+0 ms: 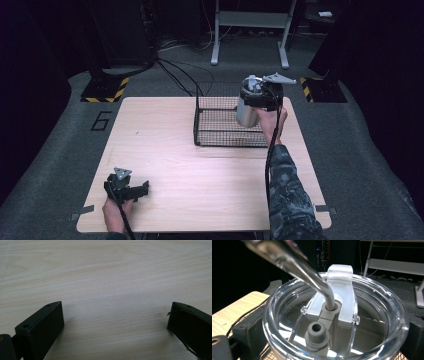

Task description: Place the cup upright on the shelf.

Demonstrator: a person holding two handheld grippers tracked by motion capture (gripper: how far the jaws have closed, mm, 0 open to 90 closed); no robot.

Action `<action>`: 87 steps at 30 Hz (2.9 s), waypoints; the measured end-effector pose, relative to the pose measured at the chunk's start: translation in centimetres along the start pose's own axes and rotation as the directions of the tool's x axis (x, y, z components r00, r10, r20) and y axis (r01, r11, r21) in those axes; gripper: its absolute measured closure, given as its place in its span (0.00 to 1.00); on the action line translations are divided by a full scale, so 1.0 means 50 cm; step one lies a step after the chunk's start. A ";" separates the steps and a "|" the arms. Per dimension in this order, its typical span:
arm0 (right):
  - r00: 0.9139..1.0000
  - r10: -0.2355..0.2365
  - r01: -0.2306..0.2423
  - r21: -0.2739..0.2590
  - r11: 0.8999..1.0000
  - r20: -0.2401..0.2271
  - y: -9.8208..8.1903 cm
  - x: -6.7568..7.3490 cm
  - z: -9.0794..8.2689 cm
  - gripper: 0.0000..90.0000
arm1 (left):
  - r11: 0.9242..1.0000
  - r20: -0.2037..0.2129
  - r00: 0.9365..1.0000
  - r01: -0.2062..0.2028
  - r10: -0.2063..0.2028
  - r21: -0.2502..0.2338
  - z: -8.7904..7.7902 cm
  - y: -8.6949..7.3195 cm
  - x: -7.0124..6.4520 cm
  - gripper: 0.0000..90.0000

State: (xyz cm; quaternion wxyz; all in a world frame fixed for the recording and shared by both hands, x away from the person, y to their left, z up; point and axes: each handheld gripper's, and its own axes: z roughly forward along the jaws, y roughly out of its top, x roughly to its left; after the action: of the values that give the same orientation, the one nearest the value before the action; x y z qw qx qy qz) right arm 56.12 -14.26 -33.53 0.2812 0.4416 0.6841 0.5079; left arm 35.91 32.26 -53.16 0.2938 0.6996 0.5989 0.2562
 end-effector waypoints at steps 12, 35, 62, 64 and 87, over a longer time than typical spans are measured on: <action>1.000 0.013 -0.014 0.013 1.000 0.015 -0.013 -0.010 0.029 0.03 | 1.000 0.002 1.000 0.001 -0.001 0.002 0.000 0.000 0.000 0.00; 0.999 0.037 -0.040 0.095 0.995 0.040 -0.074 -0.016 0.097 0.03 | 1.000 0.003 1.000 0.001 -0.001 0.002 0.000 0.000 0.000 0.00; 0.999 0.018 -0.024 0.143 0.989 0.047 -0.122 -0.006 0.120 0.03 | 1.000 -0.003 1.000 -0.003 0.003 -0.011 0.001 0.000 -0.001 0.00; 0.999 0.022 -0.028 0.141 0.990 0.049 -0.124 -0.004 0.117 0.03 | 1.000 -0.007 1.000 -0.003 0.003 -0.016 0.002 -0.001 -0.001 0.01; 1.000 -0.011 0.009 0.116 0.993 0.020 -0.120 0.004 0.079 0.00 | 1.000 -0.010 1.000 -0.010 0.010 -0.014 0.001 0.000 -0.001 0.01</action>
State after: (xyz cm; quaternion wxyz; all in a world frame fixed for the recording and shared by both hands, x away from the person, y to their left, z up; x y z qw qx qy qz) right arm 57.41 -12.91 -40.47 0.2646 0.4588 0.7118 0.4613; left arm 35.90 32.18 -53.19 0.2946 0.6993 0.5948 0.2653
